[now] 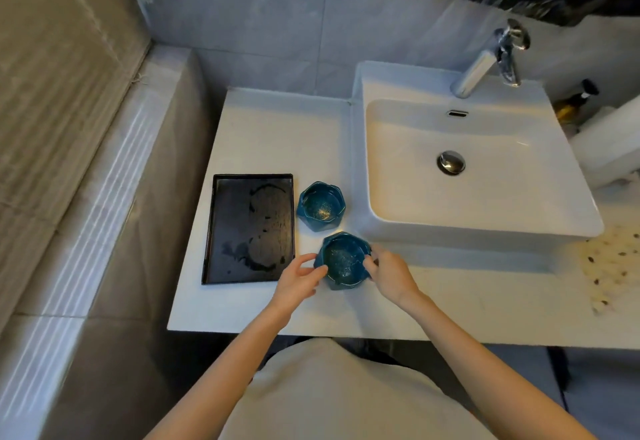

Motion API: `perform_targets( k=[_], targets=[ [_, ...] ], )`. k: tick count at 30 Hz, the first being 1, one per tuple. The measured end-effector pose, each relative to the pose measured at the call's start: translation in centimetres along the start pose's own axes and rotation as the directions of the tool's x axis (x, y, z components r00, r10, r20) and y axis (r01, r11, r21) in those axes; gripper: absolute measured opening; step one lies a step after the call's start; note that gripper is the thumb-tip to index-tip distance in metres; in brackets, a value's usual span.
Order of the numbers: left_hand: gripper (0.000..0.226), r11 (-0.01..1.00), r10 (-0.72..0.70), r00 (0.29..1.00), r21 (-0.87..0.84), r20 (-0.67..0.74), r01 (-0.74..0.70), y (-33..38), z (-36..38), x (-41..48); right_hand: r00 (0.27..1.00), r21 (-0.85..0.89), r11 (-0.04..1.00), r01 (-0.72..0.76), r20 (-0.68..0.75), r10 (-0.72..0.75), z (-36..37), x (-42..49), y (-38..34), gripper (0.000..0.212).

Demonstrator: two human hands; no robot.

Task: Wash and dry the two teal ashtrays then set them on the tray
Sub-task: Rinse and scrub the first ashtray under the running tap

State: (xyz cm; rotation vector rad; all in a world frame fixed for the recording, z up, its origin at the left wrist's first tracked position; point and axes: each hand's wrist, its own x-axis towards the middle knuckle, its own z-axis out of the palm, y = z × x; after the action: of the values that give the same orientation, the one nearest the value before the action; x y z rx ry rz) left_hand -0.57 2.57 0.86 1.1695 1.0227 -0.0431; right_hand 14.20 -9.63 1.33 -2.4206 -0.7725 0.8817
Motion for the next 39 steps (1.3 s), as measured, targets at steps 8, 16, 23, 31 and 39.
perform_targets(
  k=[8,16,23,31,39],
  targets=[
    [0.048,0.973,0.158,0.979,-0.192,0.129,-0.132,5.7,0.9,-3.0,0.995,0.157,0.983,0.094,-0.037,-0.089,-5.9,-1.2,-1.4,0.029],
    [0.044,0.950,0.235,0.971,-0.224,0.048,-0.219,12.4,7.7,-0.5,0.986,0.179,0.972,0.150,-0.099,-0.134,-16.2,0.2,-0.1,0.032],
    [0.044,0.933,0.230,0.971,-0.298,0.062,-0.202,16.0,15.8,3.2,0.887,-0.006,0.968,0.252,-0.399,-0.233,-28.4,4.7,4.4,0.030],
    [0.042,0.917,0.198,0.978,-0.340,-0.068,-0.209,19.4,22.8,7.2,0.727,-0.328,0.853,0.405,-0.450,-0.518,-38.1,12.7,3.7,0.039],
    [0.044,0.895,0.165,0.975,-0.394,-0.147,-0.211,22.7,25.2,11.0,0.748,-0.571,0.729,0.378,-0.276,-0.604,-39.2,18.6,1.2,0.044]
  ],
)
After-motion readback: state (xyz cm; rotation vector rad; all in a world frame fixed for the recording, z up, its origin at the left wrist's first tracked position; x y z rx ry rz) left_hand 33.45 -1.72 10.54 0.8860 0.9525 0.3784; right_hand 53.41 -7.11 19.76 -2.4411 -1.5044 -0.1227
